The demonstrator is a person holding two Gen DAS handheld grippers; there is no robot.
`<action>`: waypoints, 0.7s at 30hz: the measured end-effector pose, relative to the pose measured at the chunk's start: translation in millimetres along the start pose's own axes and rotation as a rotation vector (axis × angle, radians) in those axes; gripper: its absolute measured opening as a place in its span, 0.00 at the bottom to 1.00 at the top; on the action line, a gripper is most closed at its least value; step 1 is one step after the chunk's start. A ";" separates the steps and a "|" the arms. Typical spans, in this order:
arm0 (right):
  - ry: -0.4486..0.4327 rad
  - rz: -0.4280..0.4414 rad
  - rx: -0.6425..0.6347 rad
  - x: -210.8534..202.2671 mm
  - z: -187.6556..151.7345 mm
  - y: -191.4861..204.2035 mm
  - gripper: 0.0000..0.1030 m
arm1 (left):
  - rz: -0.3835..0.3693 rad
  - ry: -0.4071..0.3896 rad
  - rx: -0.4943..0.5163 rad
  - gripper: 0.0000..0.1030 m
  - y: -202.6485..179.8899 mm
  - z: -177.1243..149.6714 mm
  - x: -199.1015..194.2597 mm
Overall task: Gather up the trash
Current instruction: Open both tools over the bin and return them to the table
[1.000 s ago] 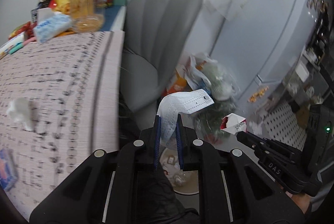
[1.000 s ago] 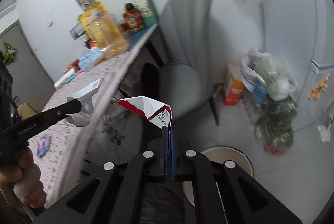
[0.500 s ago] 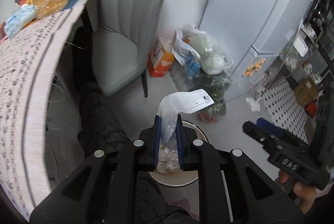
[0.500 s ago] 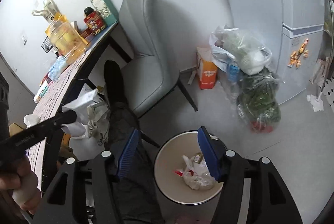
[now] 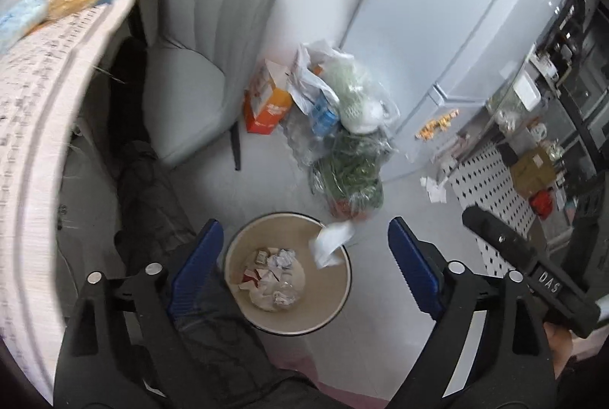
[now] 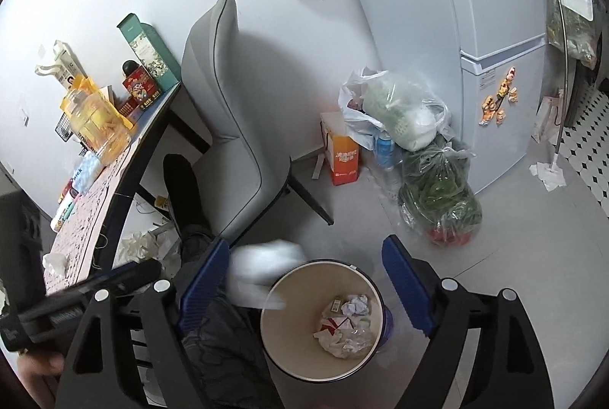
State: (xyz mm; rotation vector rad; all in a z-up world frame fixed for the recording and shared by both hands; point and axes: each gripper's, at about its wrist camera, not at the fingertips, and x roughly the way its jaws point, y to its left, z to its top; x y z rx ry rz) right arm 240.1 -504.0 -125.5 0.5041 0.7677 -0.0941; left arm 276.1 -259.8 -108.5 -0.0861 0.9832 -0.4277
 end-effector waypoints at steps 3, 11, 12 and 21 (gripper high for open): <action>0.020 0.043 0.000 0.1 -0.8 14.5 0.80 | 0.034 -0.069 -0.021 0.92 16.9 3.9 -27.1; -0.040 0.090 -0.097 -17.3 -0.1 83.3 0.93 | 0.110 -0.230 -0.116 0.94 76.8 3.3 -106.1; -0.048 0.095 -0.111 -19.5 0.0 92.0 0.93 | 0.118 -0.242 -0.126 0.94 82.7 2.4 -112.7; -0.054 0.157 -0.203 -27.7 -15.4 170.4 0.93 | 0.212 -0.320 -0.218 0.94 144.5 -32.2 -173.8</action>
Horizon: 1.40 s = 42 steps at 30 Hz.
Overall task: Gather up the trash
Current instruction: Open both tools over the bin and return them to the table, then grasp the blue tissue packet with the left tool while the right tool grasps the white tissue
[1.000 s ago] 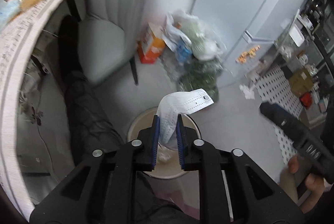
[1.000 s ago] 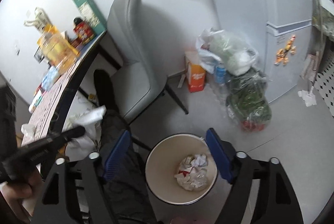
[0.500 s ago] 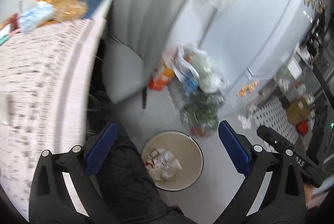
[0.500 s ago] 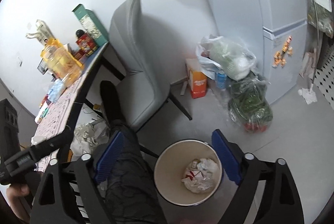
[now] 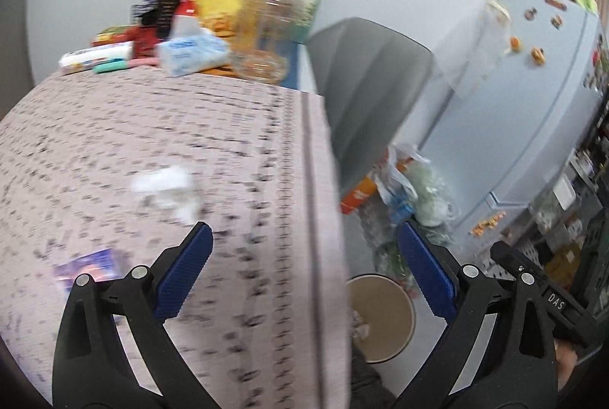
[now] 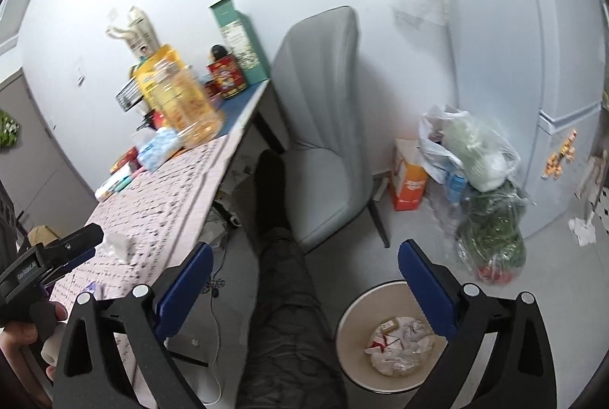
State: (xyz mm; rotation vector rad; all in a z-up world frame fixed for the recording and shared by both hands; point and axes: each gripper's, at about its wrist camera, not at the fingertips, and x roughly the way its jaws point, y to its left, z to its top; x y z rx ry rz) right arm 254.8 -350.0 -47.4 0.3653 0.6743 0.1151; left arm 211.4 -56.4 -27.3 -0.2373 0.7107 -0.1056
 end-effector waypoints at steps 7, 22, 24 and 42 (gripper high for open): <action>0.019 0.069 -0.074 9.0 -6.0 65.3 0.93 | 0.060 -0.044 -0.120 0.94 69.9 -6.5 -33.7; 0.048 0.177 -0.210 21.8 -33.2 159.7 0.93 | 0.104 -0.100 -0.172 0.94 147.5 -29.0 -90.8; 0.048 0.180 -0.234 21.8 -38.3 172.3 0.93 | 0.109 -0.099 -0.172 0.94 155.1 -34.6 -95.9; 0.056 0.249 -0.398 13.9 -82.1 235.0 0.93 | 0.272 -0.180 -0.107 0.94 172.1 -57.4 -127.0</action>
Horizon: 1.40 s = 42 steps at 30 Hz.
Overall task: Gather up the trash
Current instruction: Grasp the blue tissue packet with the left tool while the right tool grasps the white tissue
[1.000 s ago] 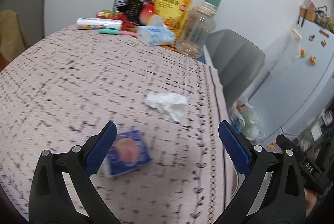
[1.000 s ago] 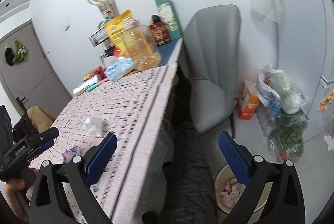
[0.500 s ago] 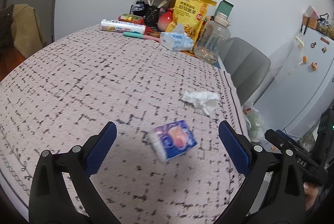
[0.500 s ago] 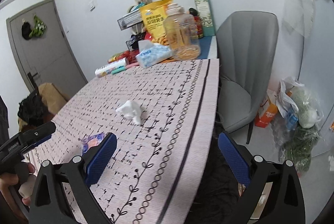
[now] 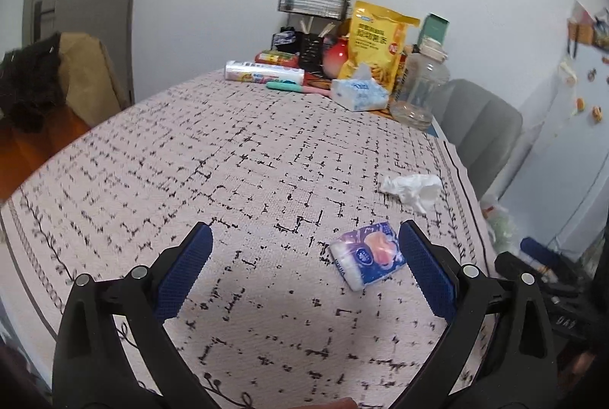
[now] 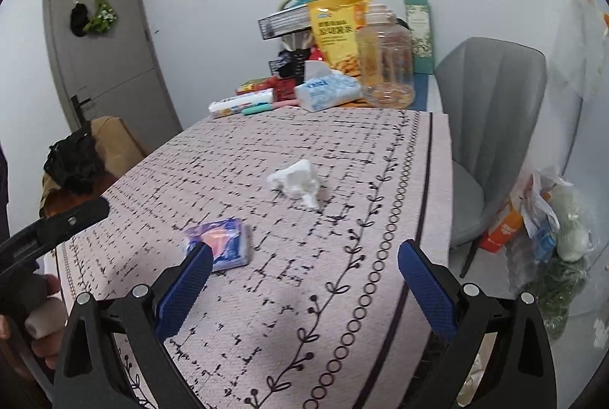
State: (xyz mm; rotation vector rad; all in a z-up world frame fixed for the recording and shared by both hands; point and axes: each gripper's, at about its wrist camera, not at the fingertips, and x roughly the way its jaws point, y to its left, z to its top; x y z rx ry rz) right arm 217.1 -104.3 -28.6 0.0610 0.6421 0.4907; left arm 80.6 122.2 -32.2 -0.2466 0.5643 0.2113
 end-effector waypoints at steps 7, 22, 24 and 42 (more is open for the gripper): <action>0.022 0.057 -0.014 -2.8 -6.9 -7.8 0.93 | -0.099 0.124 0.153 0.94 -14.6 -2.6 17.7; 0.100 0.082 0.039 0.2 -14.1 -45.9 0.93 | -0.117 0.370 0.378 0.94 -62.6 -9.3 91.2; 0.108 0.068 0.051 2.2 -12.8 -51.4 0.93 | -0.105 0.387 0.396 0.94 -66.5 -9.8 103.3; 0.156 0.073 0.001 40.1 31.7 -38.1 0.90 | -0.091 0.320 0.214 0.31 -53.0 1.0 108.2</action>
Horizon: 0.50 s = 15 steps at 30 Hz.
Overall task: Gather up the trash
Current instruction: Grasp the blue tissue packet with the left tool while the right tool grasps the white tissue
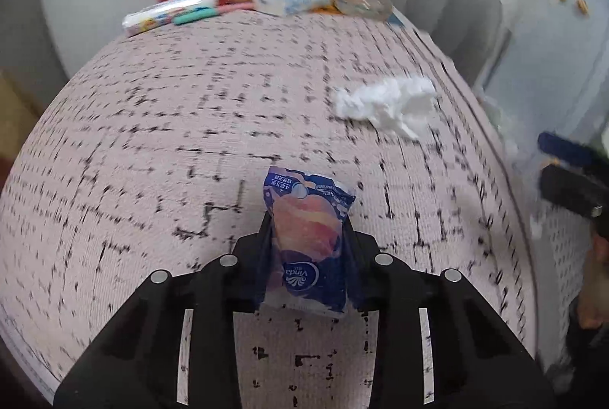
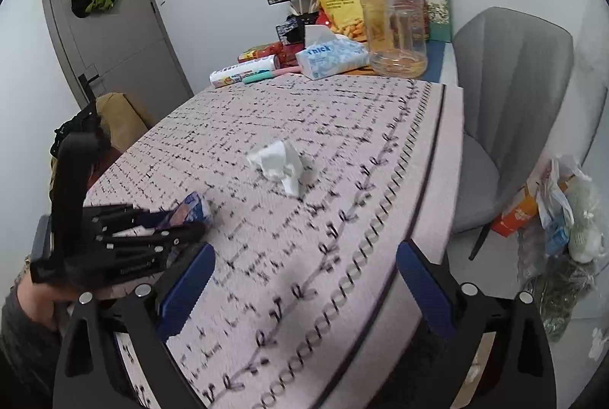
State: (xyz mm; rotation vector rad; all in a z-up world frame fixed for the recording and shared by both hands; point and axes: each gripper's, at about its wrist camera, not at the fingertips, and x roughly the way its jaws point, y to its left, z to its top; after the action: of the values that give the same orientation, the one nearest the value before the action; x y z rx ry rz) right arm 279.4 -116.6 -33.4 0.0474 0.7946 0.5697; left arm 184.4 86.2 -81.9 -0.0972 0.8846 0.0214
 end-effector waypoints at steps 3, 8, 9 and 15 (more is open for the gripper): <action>0.006 -0.005 -0.030 9.1 11.7 9.1 0.89 | 0.010 -0.059 -0.112 0.31 11.3 -6.3 -13.7; 0.030 -0.007 -0.067 31.8 27.4 18.3 0.87 | 0.051 -0.129 -0.267 0.31 39.5 -22.5 -34.1; 0.035 -0.004 -0.067 36.5 30.4 19.0 0.87 | 0.064 -0.138 -0.283 0.31 44.5 -24.0 -36.3; 0.038 -0.012 -0.059 64.2 47.2 19.1 0.79 | 0.103 -0.192 -0.393 0.32 79.4 -36.0 -51.6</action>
State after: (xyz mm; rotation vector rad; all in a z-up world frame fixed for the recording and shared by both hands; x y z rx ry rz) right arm 338.8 -60.3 -37.6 -0.0221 0.8141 0.5837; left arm 119.2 163.0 -70.7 -0.4105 0.6834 0.2967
